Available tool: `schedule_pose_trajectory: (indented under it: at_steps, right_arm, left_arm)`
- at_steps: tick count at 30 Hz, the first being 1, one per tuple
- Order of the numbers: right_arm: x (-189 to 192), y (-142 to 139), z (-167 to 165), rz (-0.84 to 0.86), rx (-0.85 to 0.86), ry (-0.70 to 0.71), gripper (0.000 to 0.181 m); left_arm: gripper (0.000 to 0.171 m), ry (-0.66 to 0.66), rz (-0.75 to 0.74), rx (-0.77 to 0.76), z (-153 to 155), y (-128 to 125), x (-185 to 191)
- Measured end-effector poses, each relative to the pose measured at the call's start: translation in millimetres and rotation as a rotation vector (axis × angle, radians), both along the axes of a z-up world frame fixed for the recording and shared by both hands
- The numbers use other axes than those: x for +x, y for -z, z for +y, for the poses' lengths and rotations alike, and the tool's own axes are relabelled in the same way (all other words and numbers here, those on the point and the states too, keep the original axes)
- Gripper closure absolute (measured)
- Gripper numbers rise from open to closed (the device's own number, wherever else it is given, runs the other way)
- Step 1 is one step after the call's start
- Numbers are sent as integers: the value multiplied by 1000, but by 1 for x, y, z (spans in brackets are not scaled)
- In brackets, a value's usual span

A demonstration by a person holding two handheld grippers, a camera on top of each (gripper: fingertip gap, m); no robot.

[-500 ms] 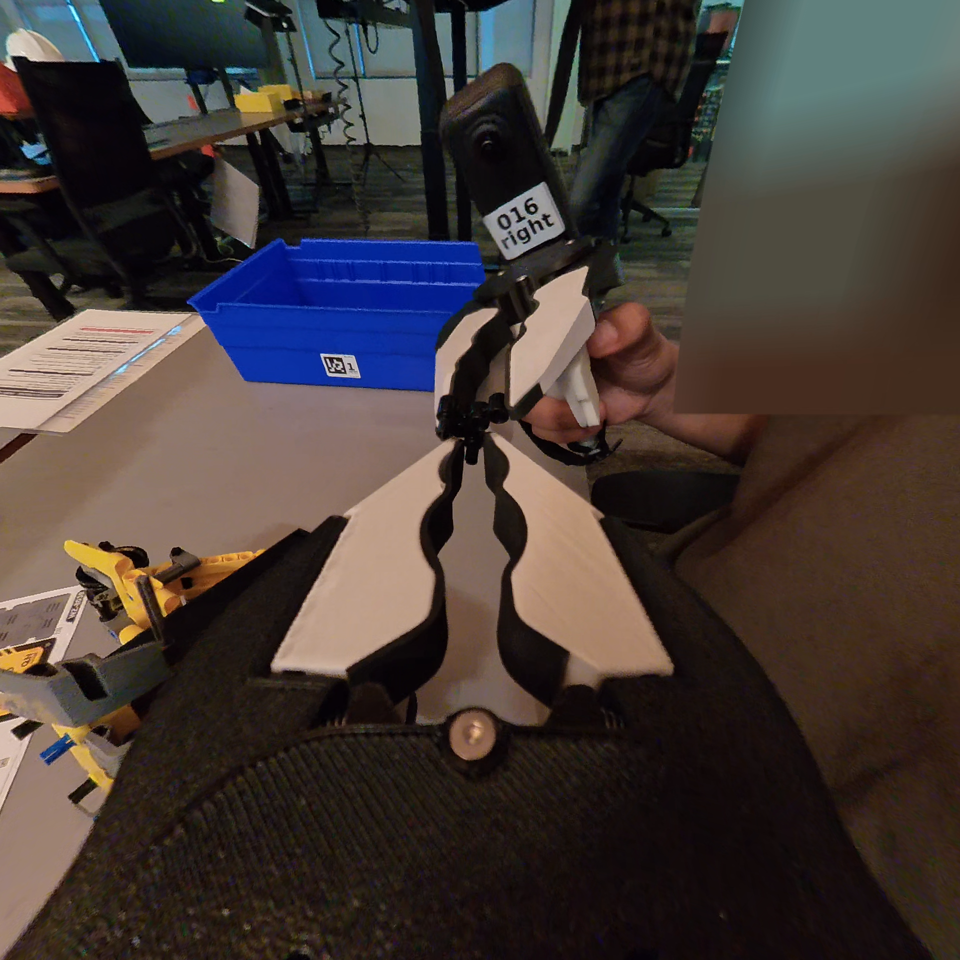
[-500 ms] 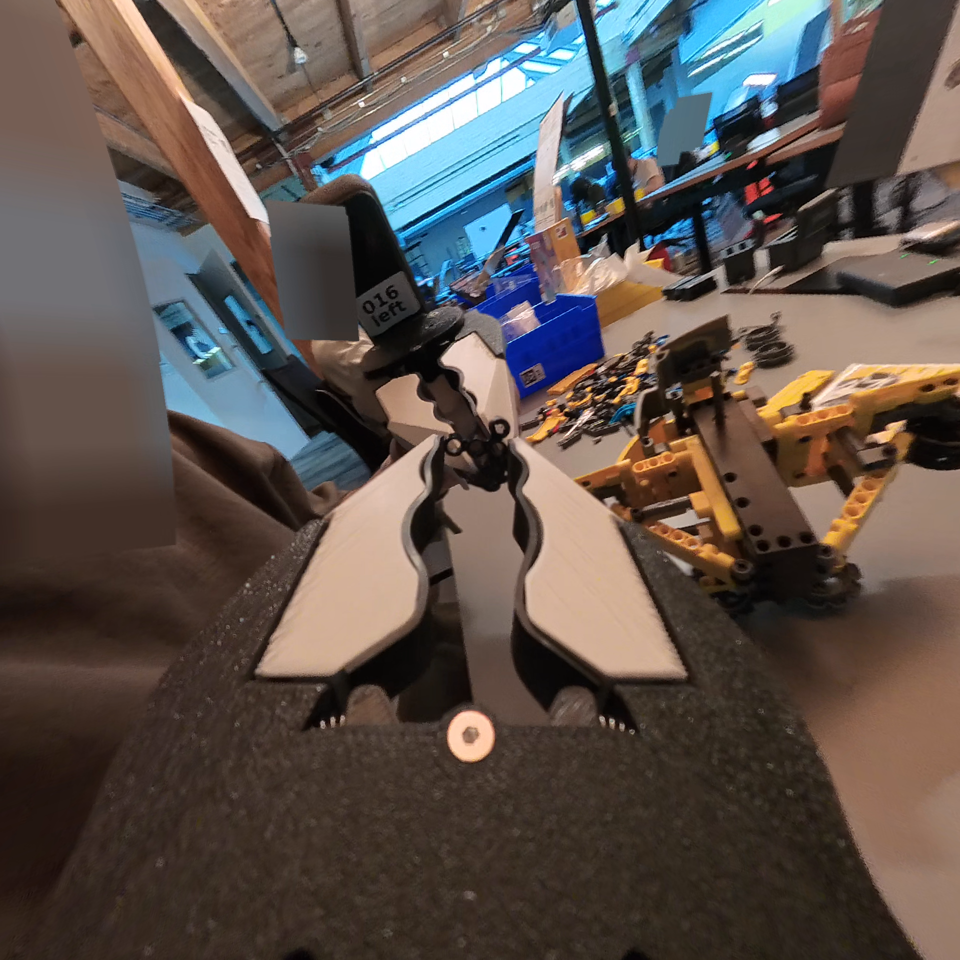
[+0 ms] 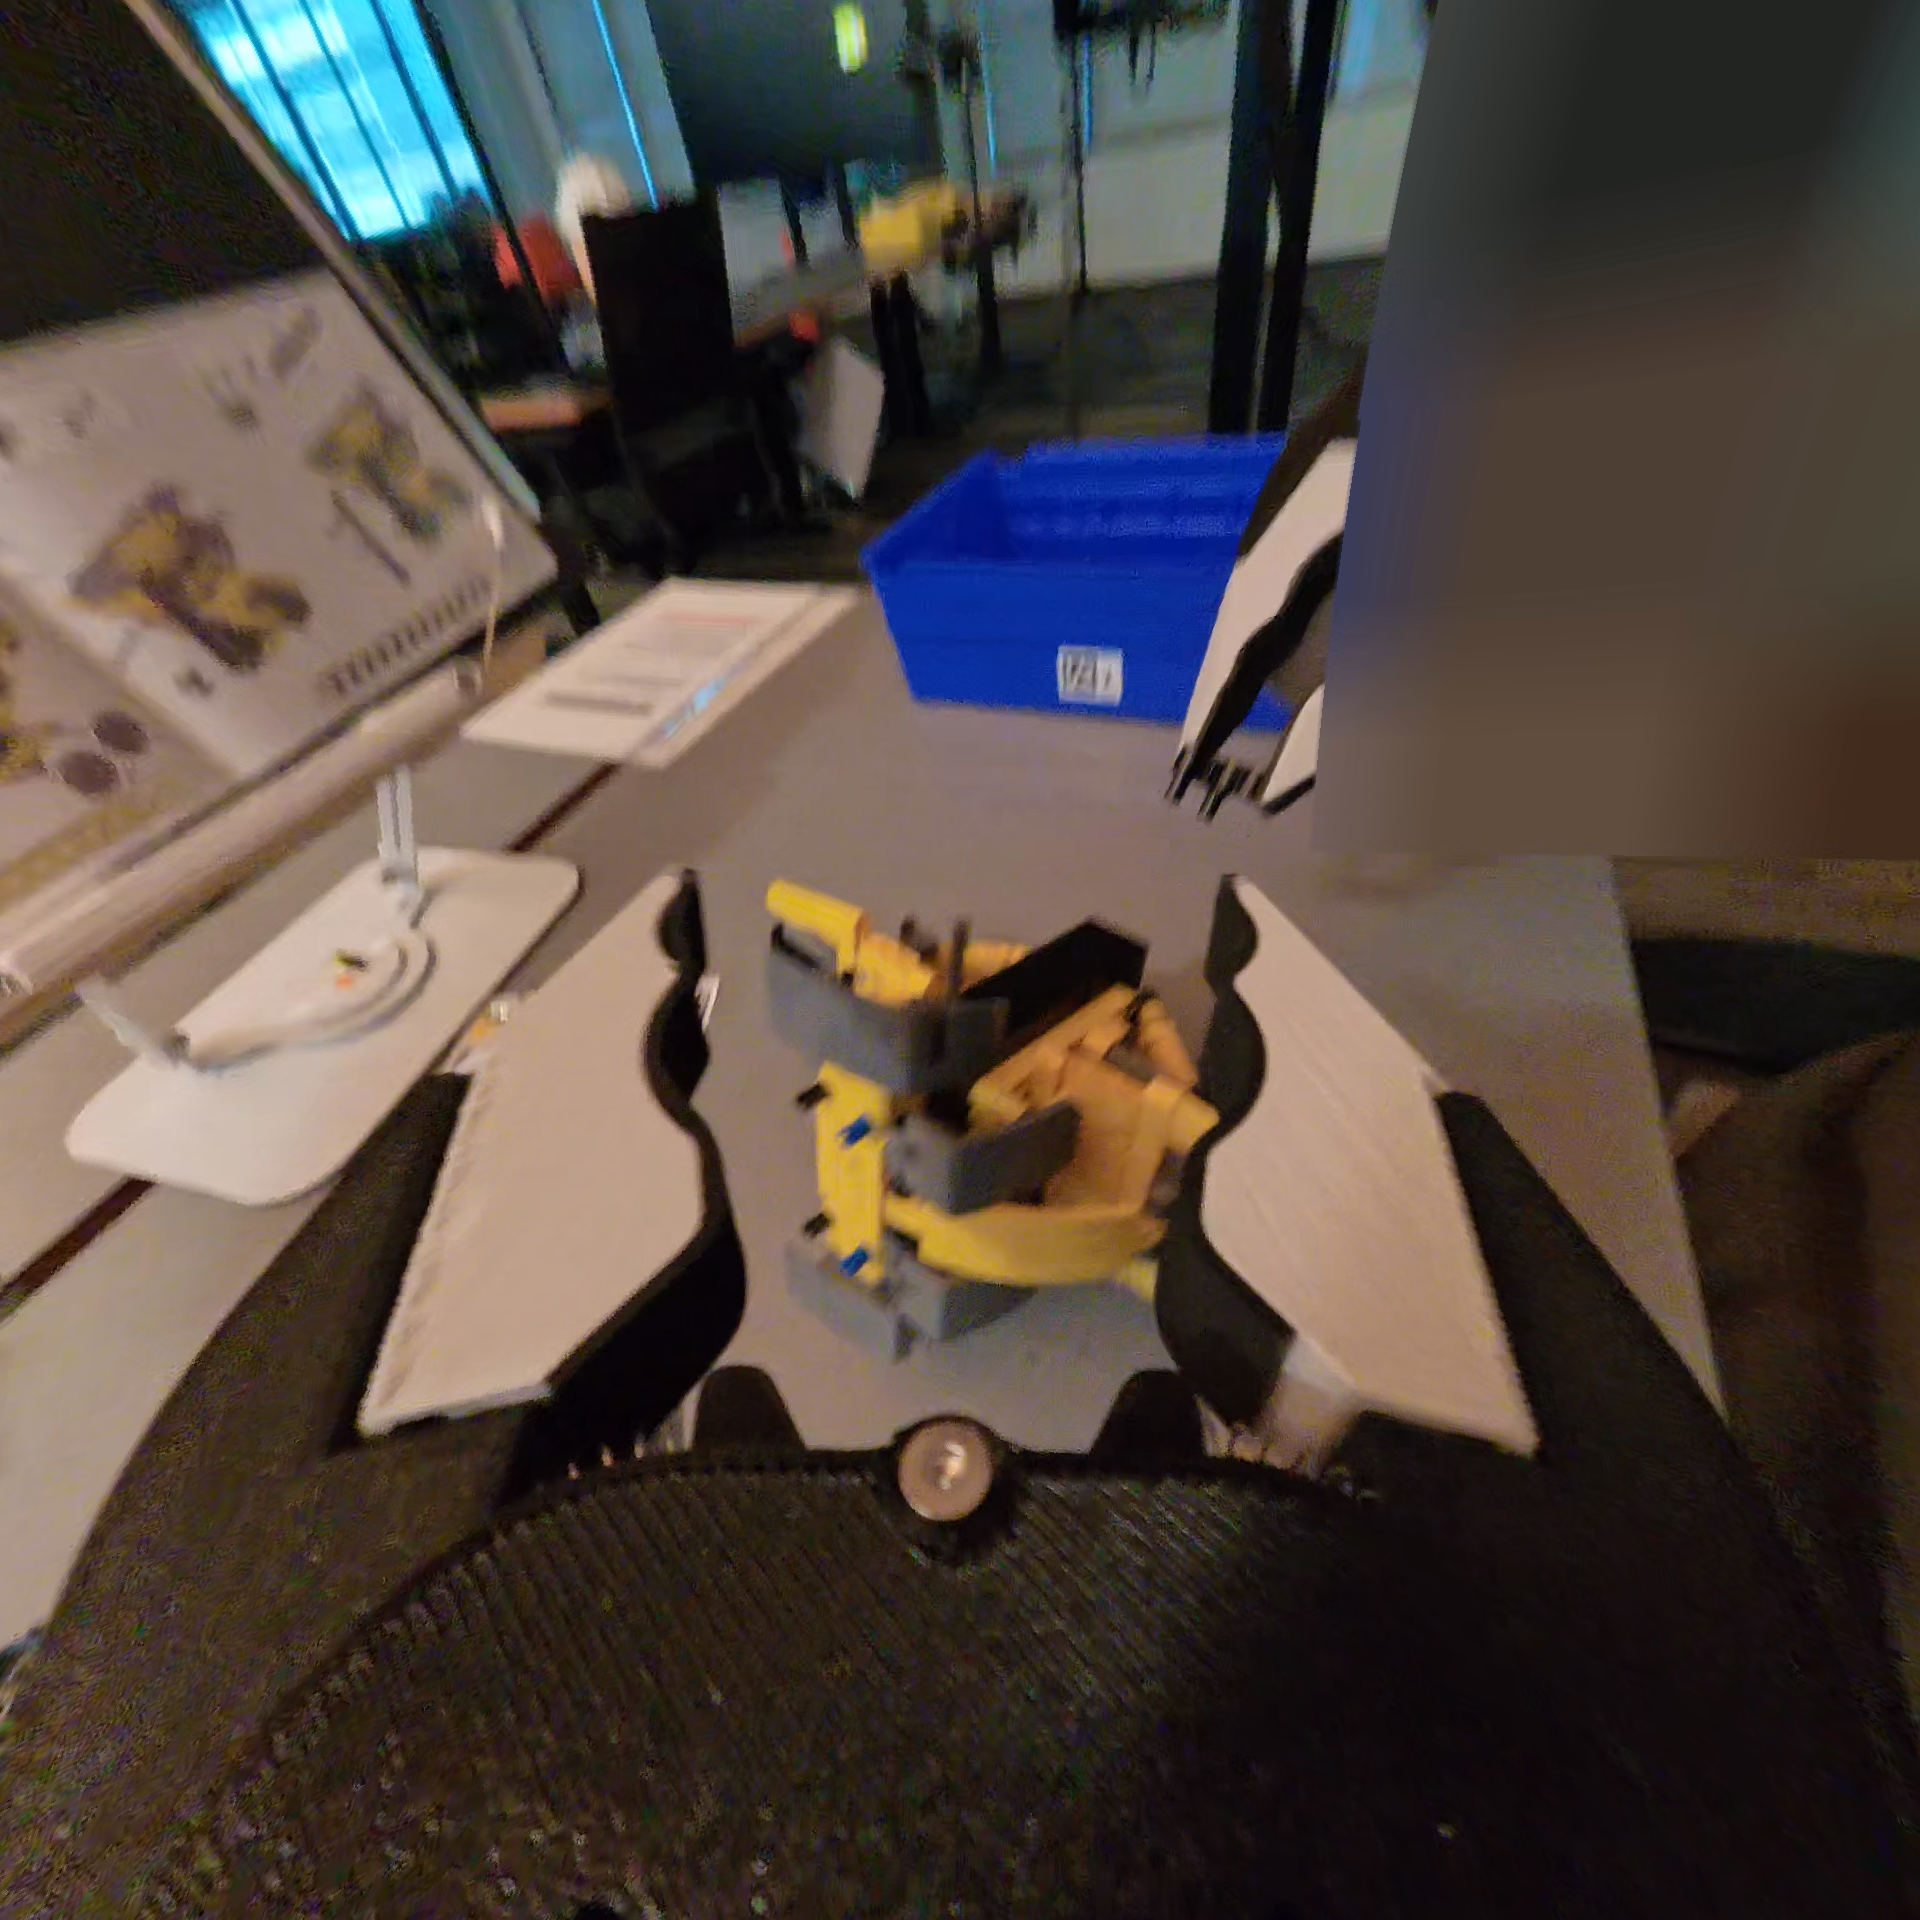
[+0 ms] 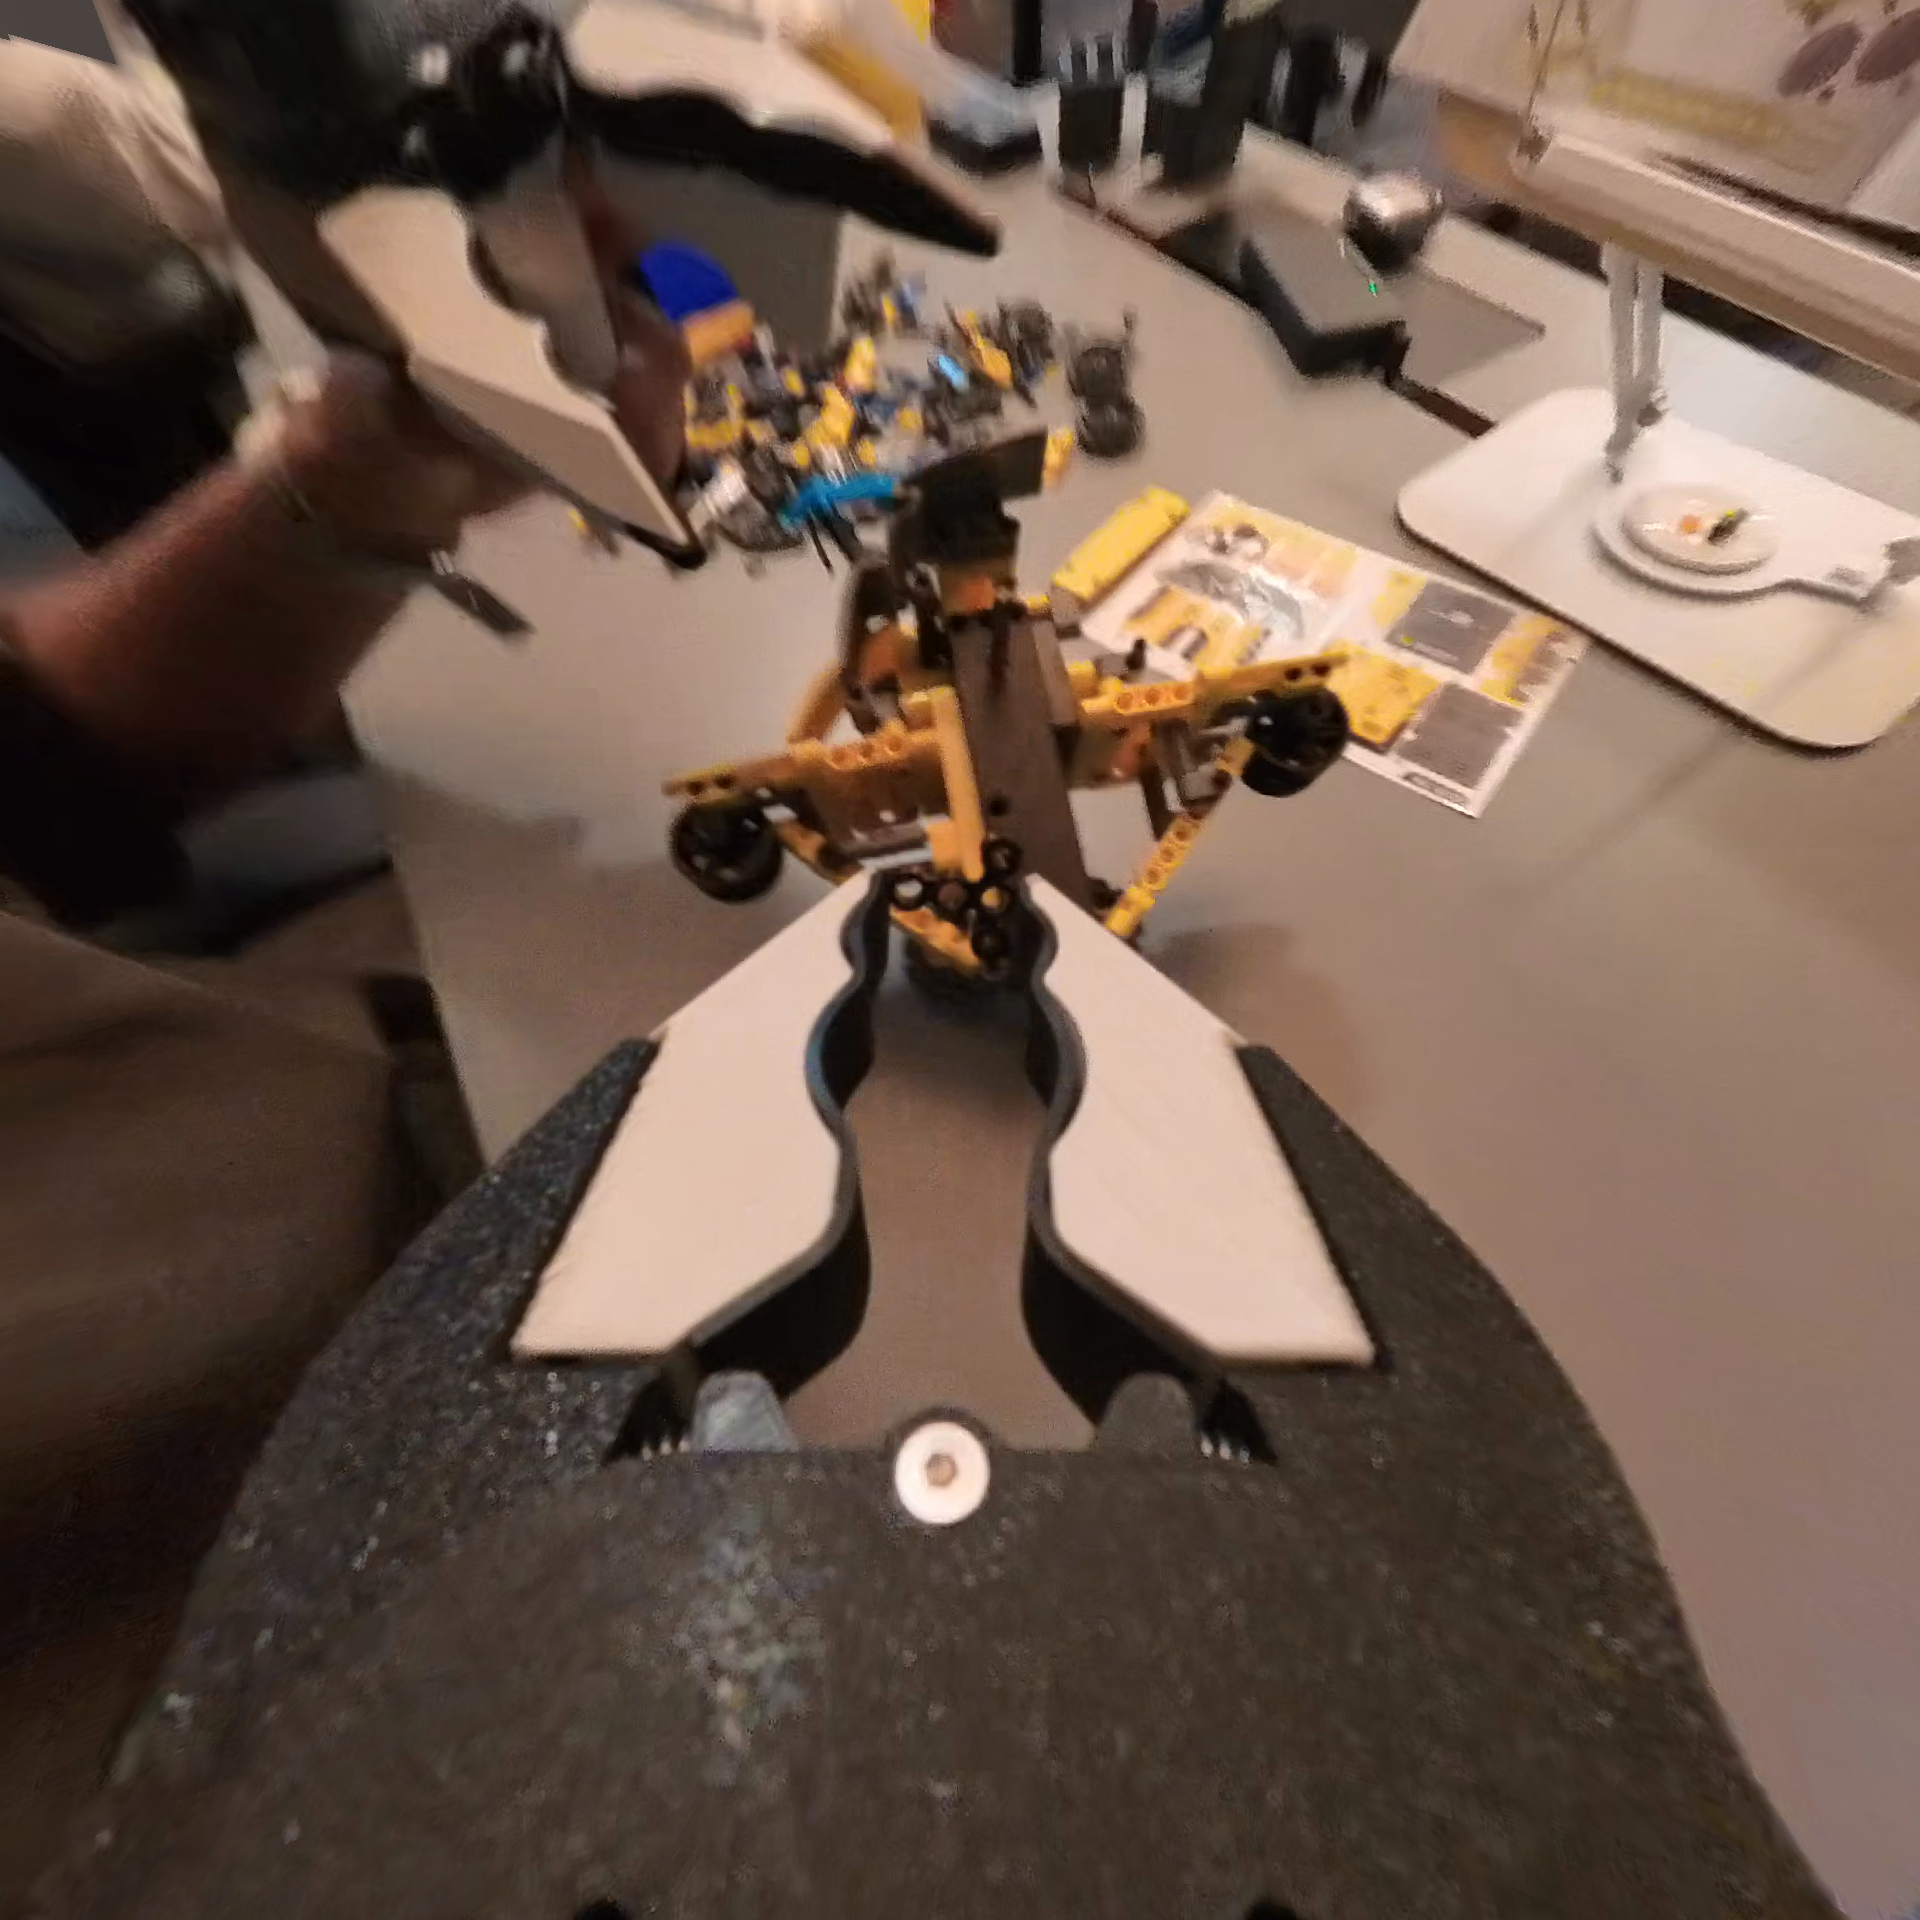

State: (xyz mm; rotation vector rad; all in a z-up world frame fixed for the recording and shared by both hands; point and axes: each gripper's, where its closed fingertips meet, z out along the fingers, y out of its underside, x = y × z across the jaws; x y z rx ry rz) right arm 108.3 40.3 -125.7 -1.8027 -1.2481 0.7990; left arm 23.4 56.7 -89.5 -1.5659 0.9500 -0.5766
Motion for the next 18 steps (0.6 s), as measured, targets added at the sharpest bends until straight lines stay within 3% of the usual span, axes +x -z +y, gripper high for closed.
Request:
schedule_pose_trajectory:
  at_steps: [3, 7, 13, 18]
  right_arm:
    - [-8, 12, 8, -197, 34, -51, 158]
    - [-13, 35, 11, -449, 59, -131, 158]
    - [-23, 48, 14, -579, 32, -187, 158]
    - [-26, 47, 14, -641, -11, -208, 158]
  left_arm:
    - [67, 30, 82, -97, 23, 31, -7]
    - [78, 210, -29, -164, 20, 33, 3]
    - [72, 315, -107, -242, 13, 50, -4]
    - [73, 303, -34, -284, 14, 77, -3]
